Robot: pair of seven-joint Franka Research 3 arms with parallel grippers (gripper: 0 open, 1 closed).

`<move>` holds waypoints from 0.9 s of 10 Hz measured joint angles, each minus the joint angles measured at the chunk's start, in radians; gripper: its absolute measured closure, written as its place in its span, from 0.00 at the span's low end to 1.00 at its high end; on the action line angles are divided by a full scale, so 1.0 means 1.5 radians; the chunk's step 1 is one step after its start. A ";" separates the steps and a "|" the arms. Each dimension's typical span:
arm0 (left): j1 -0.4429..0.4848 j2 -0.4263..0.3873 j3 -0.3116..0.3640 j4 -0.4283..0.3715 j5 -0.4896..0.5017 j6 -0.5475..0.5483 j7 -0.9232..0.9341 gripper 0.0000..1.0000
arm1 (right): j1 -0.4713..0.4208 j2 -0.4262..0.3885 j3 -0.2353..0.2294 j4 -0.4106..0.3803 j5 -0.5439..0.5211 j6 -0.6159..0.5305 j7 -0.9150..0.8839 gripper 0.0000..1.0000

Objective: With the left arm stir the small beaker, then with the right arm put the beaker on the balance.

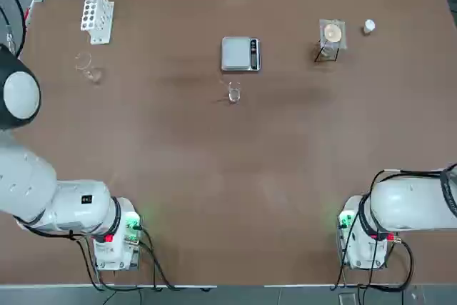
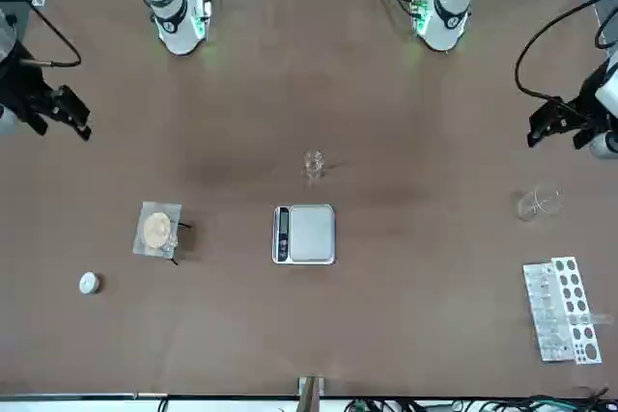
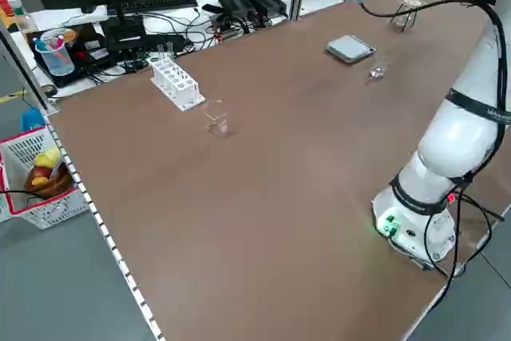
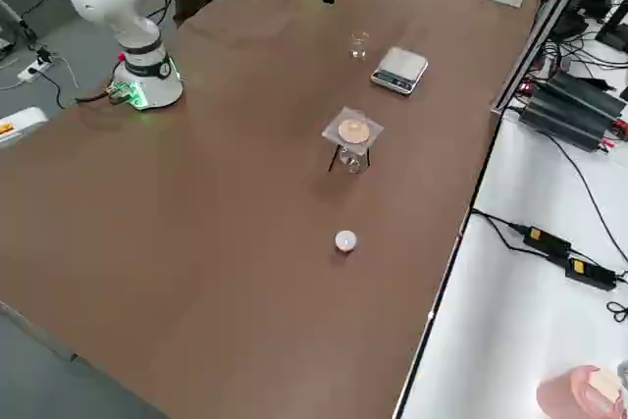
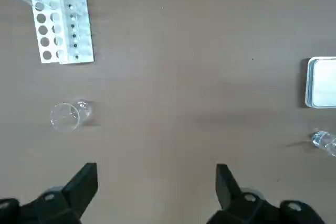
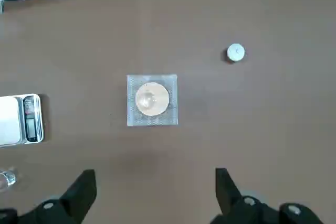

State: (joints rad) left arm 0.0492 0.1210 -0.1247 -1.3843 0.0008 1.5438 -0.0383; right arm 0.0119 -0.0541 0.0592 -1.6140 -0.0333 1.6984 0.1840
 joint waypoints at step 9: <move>-0.021 0.076 -0.045 -0.013 -0.050 0.050 -0.087 0.00 | 0.004 0.003 0.002 0.000 0.000 -0.017 -0.004 0.00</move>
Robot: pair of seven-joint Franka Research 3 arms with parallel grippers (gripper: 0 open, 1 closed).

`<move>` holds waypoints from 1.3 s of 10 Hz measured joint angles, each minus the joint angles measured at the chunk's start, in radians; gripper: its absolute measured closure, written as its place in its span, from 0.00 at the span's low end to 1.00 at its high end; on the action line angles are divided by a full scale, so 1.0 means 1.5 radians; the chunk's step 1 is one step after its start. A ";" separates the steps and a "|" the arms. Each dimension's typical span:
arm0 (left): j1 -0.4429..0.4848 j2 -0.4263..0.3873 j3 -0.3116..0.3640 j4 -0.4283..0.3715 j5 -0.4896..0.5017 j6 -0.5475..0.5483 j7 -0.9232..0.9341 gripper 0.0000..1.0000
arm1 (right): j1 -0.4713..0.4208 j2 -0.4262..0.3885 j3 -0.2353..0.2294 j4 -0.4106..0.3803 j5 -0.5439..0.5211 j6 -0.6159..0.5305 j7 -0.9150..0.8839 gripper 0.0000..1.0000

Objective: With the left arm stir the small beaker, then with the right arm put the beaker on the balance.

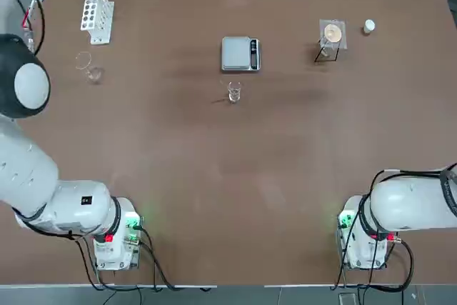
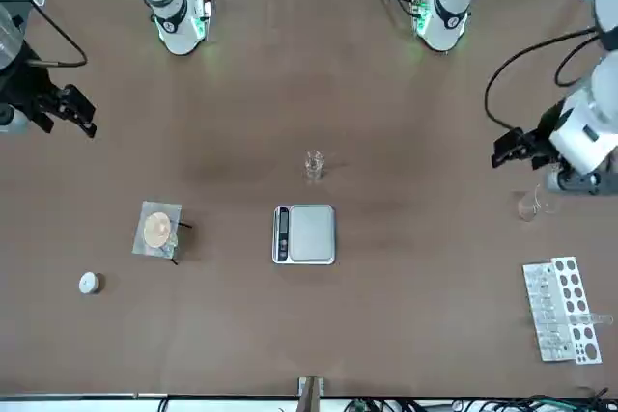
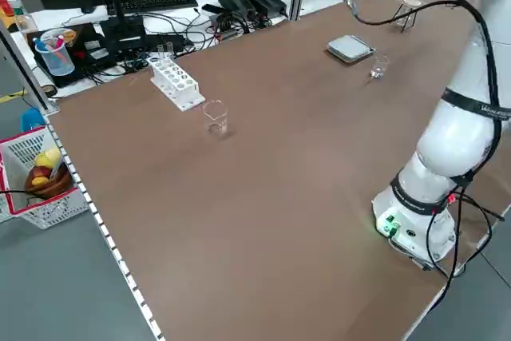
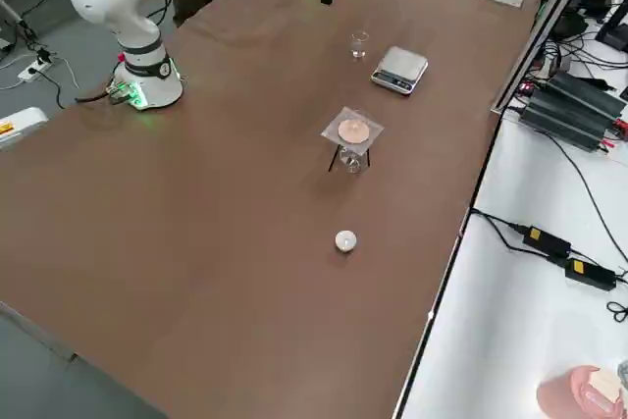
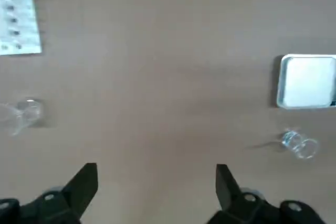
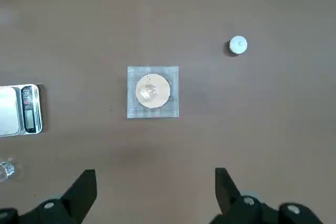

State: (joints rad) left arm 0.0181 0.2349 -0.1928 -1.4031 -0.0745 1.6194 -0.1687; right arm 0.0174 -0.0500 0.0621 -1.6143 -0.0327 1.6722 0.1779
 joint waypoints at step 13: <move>-0.114 0.043 -0.176 -0.391 -0.290 0.615 -0.089 0.21 | -0.002 0.000 -0.003 0.000 0.000 -0.001 -0.006 0.00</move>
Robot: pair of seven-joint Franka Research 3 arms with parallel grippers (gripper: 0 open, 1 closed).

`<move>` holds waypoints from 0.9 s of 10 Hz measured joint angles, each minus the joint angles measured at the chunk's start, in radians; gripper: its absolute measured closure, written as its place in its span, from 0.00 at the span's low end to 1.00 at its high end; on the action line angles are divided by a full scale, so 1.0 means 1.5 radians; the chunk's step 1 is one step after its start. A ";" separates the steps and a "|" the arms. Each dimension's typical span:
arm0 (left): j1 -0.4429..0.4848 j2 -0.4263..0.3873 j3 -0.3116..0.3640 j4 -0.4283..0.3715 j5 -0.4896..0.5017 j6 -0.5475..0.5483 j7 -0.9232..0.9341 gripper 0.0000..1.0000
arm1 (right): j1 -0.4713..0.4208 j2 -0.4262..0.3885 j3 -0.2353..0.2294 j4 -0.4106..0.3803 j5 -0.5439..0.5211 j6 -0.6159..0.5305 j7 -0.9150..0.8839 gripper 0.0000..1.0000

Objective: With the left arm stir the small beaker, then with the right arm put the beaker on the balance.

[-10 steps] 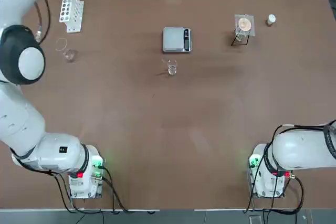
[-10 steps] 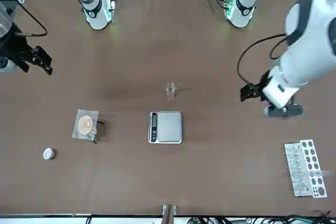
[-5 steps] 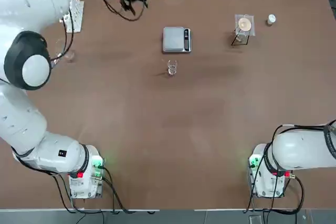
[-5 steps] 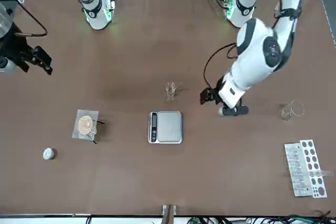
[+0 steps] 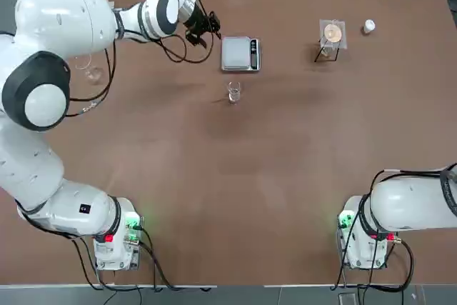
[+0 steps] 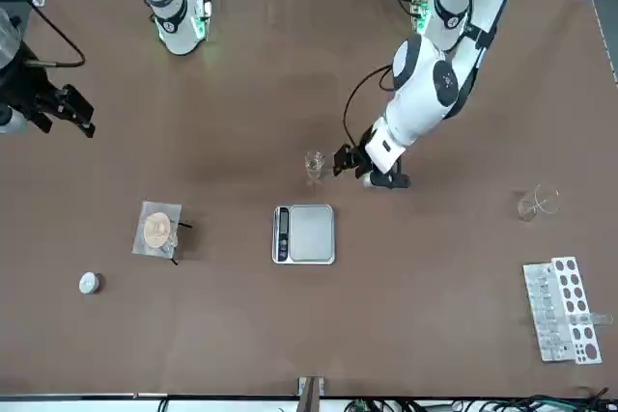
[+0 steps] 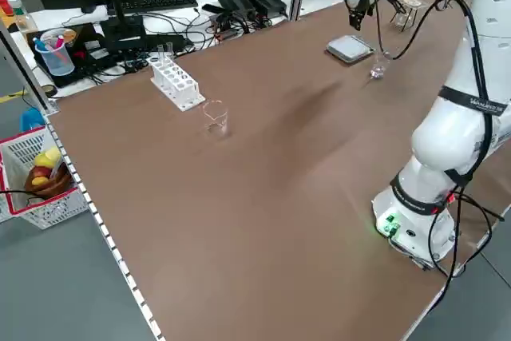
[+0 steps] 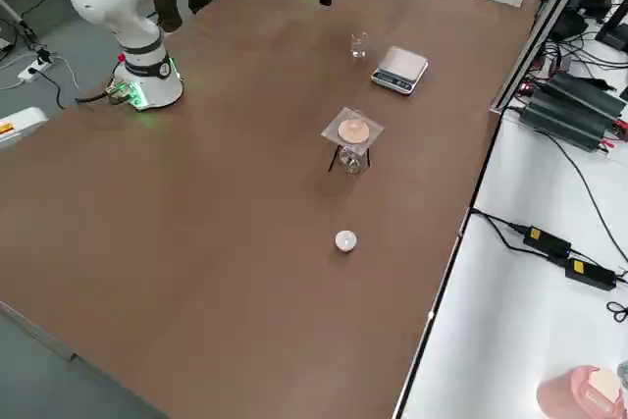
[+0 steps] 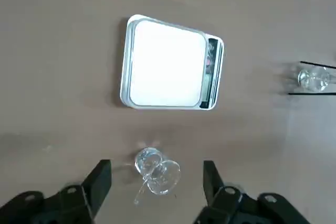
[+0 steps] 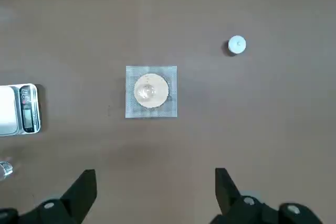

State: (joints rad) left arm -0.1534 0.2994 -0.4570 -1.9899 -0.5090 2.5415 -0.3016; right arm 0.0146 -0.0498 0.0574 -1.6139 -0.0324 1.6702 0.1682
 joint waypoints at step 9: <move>0.056 0.032 -0.048 -0.013 -0.054 -0.045 0.055 0.28 | 0.000 0.000 -0.001 0.000 0.000 0.000 -0.001 0.00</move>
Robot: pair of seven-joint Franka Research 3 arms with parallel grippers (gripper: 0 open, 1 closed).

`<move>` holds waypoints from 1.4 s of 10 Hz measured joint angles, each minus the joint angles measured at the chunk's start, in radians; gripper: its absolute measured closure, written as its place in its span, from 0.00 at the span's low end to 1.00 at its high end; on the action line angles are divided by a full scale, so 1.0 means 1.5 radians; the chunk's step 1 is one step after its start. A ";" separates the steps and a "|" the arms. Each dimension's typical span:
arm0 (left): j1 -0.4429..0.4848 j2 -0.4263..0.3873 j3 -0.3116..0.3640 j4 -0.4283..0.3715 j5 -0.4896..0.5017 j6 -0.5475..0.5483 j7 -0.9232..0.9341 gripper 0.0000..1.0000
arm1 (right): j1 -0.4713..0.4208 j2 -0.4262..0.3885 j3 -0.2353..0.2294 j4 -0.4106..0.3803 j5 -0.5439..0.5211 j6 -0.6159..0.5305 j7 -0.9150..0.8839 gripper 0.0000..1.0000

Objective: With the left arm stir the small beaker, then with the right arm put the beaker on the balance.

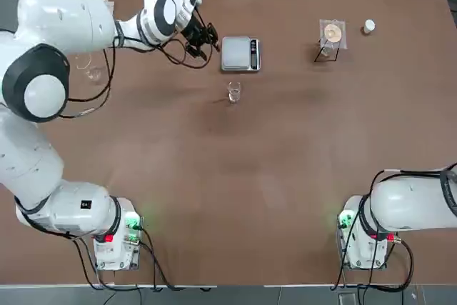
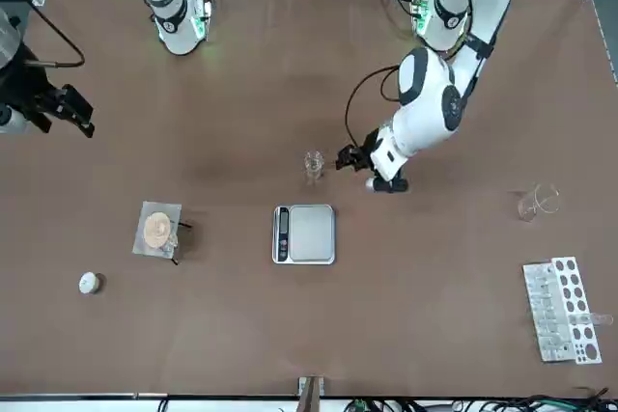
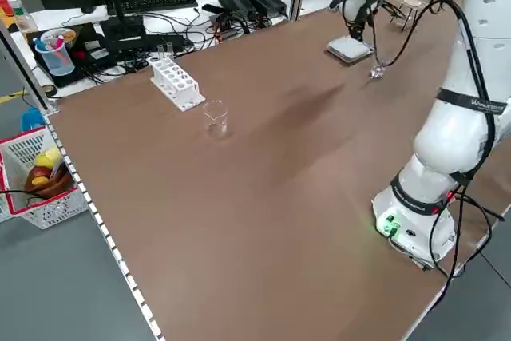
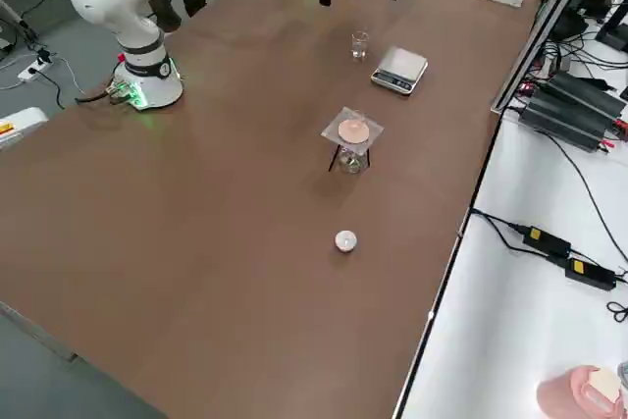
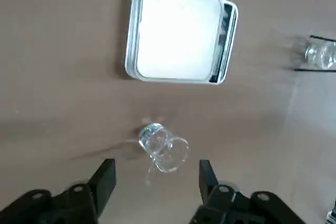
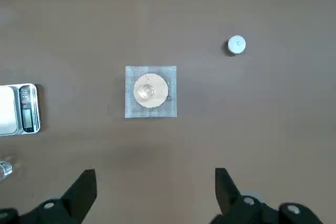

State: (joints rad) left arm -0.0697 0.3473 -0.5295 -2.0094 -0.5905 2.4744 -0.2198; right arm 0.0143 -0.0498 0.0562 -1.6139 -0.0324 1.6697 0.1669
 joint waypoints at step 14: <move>-0.068 0.060 0.000 -0.043 0.015 0.091 0.018 0.71 | 0.000 0.000 -0.001 0.000 0.000 -0.008 0.000 0.00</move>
State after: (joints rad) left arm -0.1723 0.4369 -0.5300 -2.0747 -0.5687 2.6113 -0.1924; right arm 0.0142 -0.0498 0.0544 -1.6139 -0.0324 1.6584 0.1664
